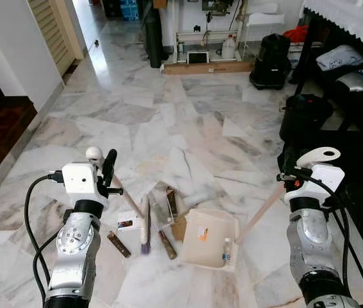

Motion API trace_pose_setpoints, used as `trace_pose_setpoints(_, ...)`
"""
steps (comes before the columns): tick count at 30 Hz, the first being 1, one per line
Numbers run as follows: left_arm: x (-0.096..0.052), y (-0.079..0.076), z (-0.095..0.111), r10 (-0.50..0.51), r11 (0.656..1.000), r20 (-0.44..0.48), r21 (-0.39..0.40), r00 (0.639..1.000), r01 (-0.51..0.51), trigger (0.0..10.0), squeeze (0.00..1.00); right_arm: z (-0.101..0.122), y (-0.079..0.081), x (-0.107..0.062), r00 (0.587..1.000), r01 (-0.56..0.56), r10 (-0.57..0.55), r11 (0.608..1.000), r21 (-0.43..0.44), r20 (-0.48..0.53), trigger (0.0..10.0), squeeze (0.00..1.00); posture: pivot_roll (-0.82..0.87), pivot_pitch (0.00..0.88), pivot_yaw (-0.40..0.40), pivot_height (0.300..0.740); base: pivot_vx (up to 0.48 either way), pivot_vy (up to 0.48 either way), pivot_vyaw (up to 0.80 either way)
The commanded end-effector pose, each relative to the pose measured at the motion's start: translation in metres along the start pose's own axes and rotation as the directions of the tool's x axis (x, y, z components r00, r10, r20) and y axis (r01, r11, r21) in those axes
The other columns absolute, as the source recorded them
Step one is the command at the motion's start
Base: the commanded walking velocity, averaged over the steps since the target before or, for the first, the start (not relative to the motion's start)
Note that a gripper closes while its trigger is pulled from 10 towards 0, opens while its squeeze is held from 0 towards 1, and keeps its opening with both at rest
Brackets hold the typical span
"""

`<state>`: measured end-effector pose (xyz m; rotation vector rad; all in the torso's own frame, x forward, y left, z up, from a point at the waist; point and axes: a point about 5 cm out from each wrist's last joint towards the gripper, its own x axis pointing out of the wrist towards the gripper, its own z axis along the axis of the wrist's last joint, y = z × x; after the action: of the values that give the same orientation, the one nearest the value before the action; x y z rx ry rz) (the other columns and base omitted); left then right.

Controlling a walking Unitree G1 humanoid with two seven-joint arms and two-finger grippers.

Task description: Sweep floor

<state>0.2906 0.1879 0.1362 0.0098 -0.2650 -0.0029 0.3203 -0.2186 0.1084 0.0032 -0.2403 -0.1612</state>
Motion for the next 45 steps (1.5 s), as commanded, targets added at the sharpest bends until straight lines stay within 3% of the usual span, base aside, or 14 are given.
trace_pose_setpoints(1,0.0,0.01,0.002,0.015,0.999,0.031,0.034,0.999,-0.016,10.0,0.0,0.014,0.005,0.011,0.998,-0.009,0.01,1.0,-0.009,0.058,10.0,0.0,0.03,0.0,0.046,0.74,0.0,0.0,0.0)
trace_pose_setpoints(4,-0.003,0.012,-0.004,0.021,0.999,0.014,0.037,1.0,-0.022,10.0,0.0,0.018,0.009,0.012,0.995,-0.059,0.063,0.997,-0.052,0.074,10.0,0.0,0.02,0.0,0.039,0.74,0.0,0.0,0.0)
trace_pose_setpoints(9,-0.001,0.01,-0.007,0.019,0.999,0.012,0.031,1.0,-0.019,10.0,0.0,0.02,0.005,0.015,0.996,-0.048,0.053,0.997,-0.061,0.078,10.0,0.0,0.02,0.0,0.034,0.74,0.0,0.0,0.0)
trace_pose_setpoints(19,0.002,0.003,-0.014,-0.03,0.999,0.01,0.012,0.999,0.03,10.0,0.0,0.018,0.006,0.013,0.995,-0.077,0.083,0.993,-0.087,0.064,10.0,0.0,0.02,0.0,0.011,0.74,0.0,0.0,0.73)
trace_pose_setpoints(25,0.017,0.006,-0.006,-0.026,1.0,0.049,0.015,0.998,0.026,10.0,0.0,0.018,0.01,0.014,0.995,-0.07,0.075,0.995,-0.072,0.064,10.0,0.0,0.03,0.0,0.021,0.74,0.0,0.0,0.8)
trace_pose_setpoints(30,0.02,0.012,-0.003,0.008,0.999,0.065,0.041,0.998,-0.011,10.0,0.0,0.017,0.013,0.012,0.996,-0.05,0.054,0.997,-0.051,0.067,10.0,0.0,0.02,0.0,0.033,0.74,0.0,0.0,0.77)
trace_pose_setpoints(39,0.007,0.014,-0.002,0.031,0.997,0.076,0.065,0.997,-0.036,10.0,0.0,0.014,-0.002,-0.009,0.997,-0.038,0.043,0.996,-0.075,0.06,10.0,0.0,0.02,0.0,0.048,0.74,0.0,0.0,0.48)
trace_pose_setpoints(45,0.002,0.014,-0.003,0.023,0.996,0.072,0.083,0.997,-0.029,10.0,0.0,0.012,-0.005,-0.013,0.998,-0.043,0.047,0.995,-0.095,0.044,10.0,0.0,0.02,0.0,0.052,0.74,0.0,0.0,0.22)
